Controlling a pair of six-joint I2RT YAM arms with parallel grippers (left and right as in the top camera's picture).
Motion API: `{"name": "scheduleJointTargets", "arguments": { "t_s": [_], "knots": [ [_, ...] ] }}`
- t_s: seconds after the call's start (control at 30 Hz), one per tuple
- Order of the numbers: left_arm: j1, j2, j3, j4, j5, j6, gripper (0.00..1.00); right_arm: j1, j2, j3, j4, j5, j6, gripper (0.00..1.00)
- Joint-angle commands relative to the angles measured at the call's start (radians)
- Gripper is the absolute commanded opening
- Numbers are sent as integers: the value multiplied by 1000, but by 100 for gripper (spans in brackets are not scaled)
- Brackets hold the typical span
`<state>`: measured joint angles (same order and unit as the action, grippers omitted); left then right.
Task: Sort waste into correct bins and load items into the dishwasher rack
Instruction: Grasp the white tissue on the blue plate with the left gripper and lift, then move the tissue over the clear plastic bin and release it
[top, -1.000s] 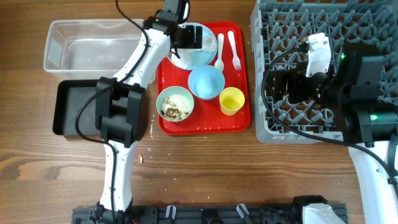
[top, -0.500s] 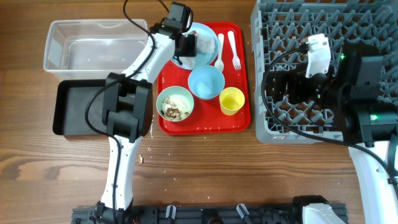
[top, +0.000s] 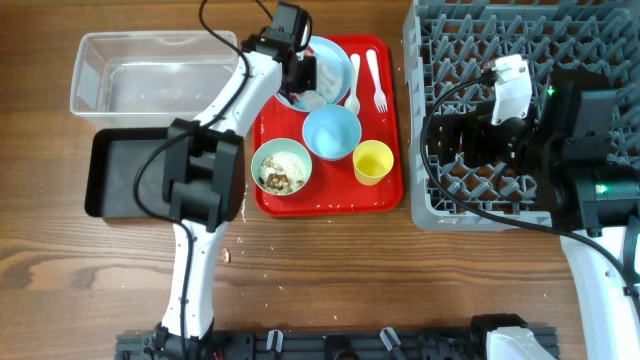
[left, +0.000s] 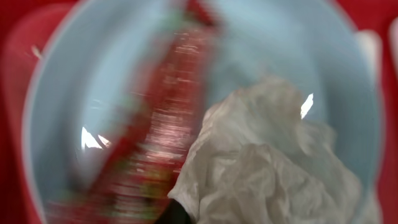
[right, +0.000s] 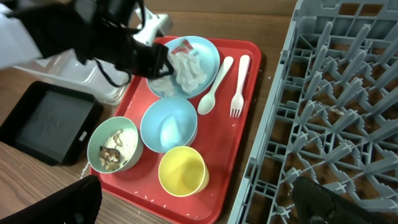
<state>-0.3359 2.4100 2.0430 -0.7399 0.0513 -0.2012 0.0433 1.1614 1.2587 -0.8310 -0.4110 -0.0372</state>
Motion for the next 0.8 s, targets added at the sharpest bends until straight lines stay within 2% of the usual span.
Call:
{"name": "scheduleJointTargets", "arguments": {
  "t_s": [0.0, 0.17, 0.4, 0.57, 0.77],
  "knots": [
    [5, -187, 21, -7, 14, -17, 4, 4, 8, 24, -1, -17, 14, 100],
    [23, -269, 21, -41, 14, -18, 4, 4, 8, 24, -1, -17, 14, 100],
    [63, -288, 21, -74, -24, -58, 4, 4, 8, 24, -1, -17, 14, 100],
    [175, -309, 21, -116, -95, -178, 4, 4, 8, 24, -2, -17, 14, 100],
    [340, -283, 16, -176, -93, -201, 4, 4, 9, 24, -3, -17, 14, 100]
  ]
}}
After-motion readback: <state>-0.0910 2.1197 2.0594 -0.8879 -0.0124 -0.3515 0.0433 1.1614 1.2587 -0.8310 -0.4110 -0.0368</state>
